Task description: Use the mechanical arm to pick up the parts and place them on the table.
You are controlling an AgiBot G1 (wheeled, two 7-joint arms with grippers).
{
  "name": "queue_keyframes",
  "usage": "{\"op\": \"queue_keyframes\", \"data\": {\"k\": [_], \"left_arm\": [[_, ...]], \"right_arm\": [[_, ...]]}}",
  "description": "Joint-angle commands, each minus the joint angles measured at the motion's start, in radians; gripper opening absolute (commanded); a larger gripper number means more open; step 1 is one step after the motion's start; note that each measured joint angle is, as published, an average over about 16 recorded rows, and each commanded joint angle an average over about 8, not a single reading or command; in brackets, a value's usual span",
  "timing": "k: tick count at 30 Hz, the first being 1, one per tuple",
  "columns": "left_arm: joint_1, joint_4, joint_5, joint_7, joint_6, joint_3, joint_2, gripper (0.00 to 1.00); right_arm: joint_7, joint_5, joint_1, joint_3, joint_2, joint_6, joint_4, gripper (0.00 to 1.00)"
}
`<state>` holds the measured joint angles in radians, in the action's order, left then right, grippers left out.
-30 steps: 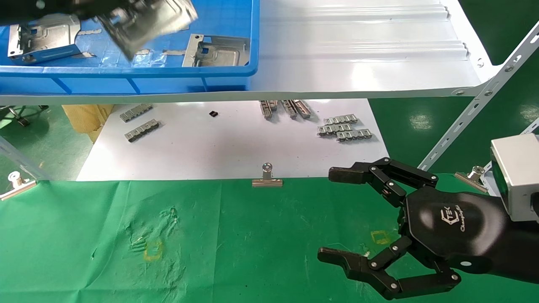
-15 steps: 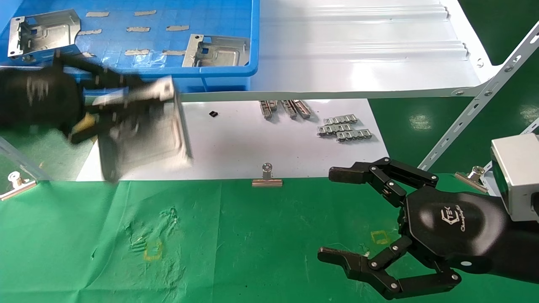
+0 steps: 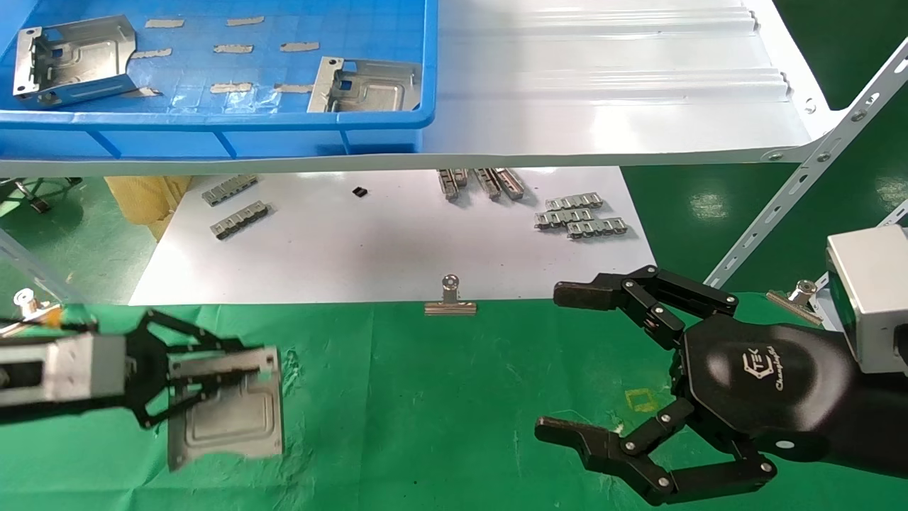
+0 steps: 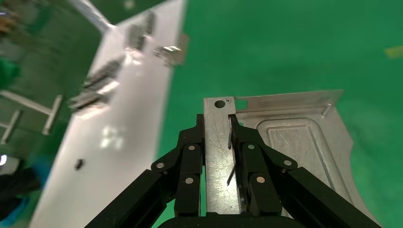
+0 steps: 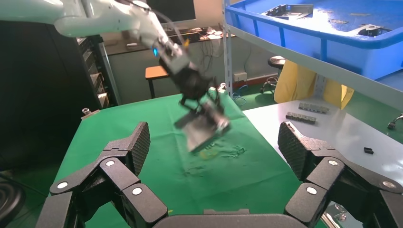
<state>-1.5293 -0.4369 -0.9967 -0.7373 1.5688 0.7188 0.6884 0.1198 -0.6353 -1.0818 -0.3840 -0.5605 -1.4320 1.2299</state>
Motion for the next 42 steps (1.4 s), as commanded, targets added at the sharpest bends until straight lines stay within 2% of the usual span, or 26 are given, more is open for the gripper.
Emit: {"op": "queue_keyframes", "data": {"k": [1, 6, 7, 14, 15, 23, 28, 42], "left_arm": [[0.016, 0.037, -0.031, -0.072, -0.001, 0.019, 0.018, 0.0], [0.021, 0.09, -0.033, -0.12, 0.013, 0.039, 0.037, 0.0], [0.023, 0.097, -0.033, -0.127, 0.014, 0.044, 0.041, 0.06], [0.021, 0.141, -0.047, -0.185, 0.002, 0.078, 0.074, 0.94], [0.018, 0.15, -0.051, -0.195, -0.001, 0.082, 0.079, 1.0], [-0.002, 0.225, -0.06, -0.266, -0.007, 0.093, 0.111, 1.0], [-0.012, 0.254, -0.048, -0.264, 0.009, 0.093, 0.112, 1.0], [-0.028, 0.28, -0.048, -0.003, 0.01, 0.148, 0.097, 1.0]], "right_arm": [[0.0, 0.0, 0.0, 0.0, 0.0, 0.0, 0.0, 1.0], [0.0, 0.0, 0.0, 0.0, 0.0, 0.0, 0.0, 1.0], [0.0, 0.0, 0.0, 0.0, 0.0, 0.0, 0.0, 1.0], [0.0, 0.0, 0.0, 0.0, 0.0, 0.0, 0.0, 1.0], [0.0, 0.0, 0.0, 0.0, 0.0, 0.0, 0.0, 1.0], [0.0, 0.0, 0.0, 0.0, 0.0, 0.0, 0.0, 1.0], [0.0, 0.0, 0.0, 0.0, 0.0, 0.0, 0.0, 1.0], [0.0, 0.0, 0.0, 0.0, 0.0, 0.0, 0.0, 1.0]]}}
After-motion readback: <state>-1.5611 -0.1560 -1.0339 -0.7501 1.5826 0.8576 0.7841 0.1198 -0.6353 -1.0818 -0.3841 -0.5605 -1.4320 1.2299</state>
